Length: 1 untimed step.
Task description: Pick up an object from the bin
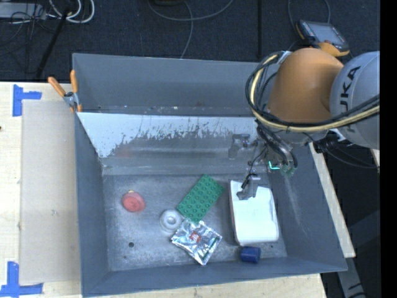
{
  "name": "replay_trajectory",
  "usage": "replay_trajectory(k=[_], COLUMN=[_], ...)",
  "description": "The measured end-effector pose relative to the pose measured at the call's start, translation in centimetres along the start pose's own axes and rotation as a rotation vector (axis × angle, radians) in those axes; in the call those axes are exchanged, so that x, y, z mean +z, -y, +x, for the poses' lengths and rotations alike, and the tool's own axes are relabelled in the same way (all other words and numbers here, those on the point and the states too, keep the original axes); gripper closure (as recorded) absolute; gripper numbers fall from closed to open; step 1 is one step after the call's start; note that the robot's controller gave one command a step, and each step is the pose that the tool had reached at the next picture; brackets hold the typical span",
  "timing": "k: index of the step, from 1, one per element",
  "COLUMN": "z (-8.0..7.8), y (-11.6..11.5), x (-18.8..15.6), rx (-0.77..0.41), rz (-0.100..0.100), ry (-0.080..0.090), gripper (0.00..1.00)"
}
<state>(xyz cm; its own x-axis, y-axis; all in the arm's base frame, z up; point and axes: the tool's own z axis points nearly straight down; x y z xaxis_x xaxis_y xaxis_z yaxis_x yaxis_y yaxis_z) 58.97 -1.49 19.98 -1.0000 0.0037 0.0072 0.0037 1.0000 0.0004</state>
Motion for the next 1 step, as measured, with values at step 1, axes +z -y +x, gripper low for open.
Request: replay_trajectory(k=[1], z=[2.68], y=[-2.88], x=[13.45], rx=[-0.084], rz=[0.000], ry=[0.002], gripper=[0.00])
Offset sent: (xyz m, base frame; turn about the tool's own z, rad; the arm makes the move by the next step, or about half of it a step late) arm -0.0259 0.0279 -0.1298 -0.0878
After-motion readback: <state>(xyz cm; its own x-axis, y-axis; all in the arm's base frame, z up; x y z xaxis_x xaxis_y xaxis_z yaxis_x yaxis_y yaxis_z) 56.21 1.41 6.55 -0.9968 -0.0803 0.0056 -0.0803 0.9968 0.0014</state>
